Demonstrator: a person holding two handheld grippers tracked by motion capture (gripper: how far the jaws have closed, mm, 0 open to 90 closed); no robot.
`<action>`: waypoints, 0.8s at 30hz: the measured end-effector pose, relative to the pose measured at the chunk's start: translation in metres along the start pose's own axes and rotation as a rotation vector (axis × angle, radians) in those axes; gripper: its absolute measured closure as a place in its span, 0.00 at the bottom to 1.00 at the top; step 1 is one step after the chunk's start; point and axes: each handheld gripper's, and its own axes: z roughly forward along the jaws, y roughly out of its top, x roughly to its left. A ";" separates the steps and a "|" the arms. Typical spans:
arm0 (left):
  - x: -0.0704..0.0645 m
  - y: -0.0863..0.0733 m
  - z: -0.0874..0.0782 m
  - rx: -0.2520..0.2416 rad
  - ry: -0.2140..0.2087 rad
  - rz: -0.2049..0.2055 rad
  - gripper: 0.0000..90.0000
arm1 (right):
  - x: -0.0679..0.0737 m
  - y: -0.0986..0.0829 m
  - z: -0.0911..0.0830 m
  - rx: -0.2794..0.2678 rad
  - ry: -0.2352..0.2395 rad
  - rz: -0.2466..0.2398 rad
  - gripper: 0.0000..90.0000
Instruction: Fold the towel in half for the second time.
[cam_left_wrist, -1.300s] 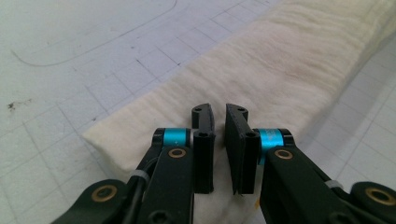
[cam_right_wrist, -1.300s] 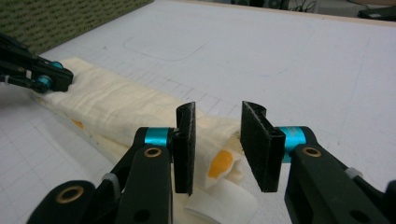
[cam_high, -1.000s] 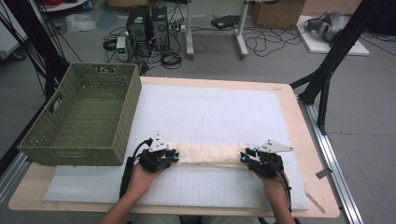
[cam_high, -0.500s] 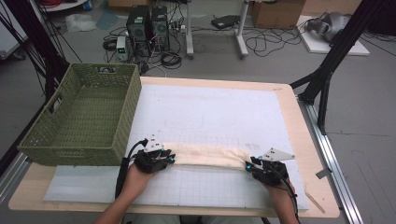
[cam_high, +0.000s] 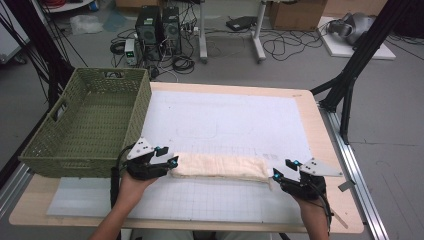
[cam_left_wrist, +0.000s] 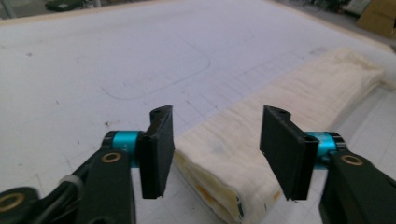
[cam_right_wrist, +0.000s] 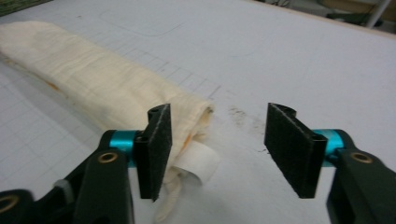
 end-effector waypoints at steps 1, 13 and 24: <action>0.001 0.000 -0.001 -0.010 -0.005 -0.005 0.42 | 0.000 0.001 -0.002 0.000 -0.014 -0.002 0.40; 0.004 0.002 -0.008 -0.094 -0.011 -0.030 0.20 | -0.012 0.000 -0.008 -0.008 -0.088 0.023 0.19; 0.002 0.003 -0.012 -0.103 0.000 -0.015 0.20 | -0.015 0.002 -0.007 -0.012 -0.108 0.032 0.15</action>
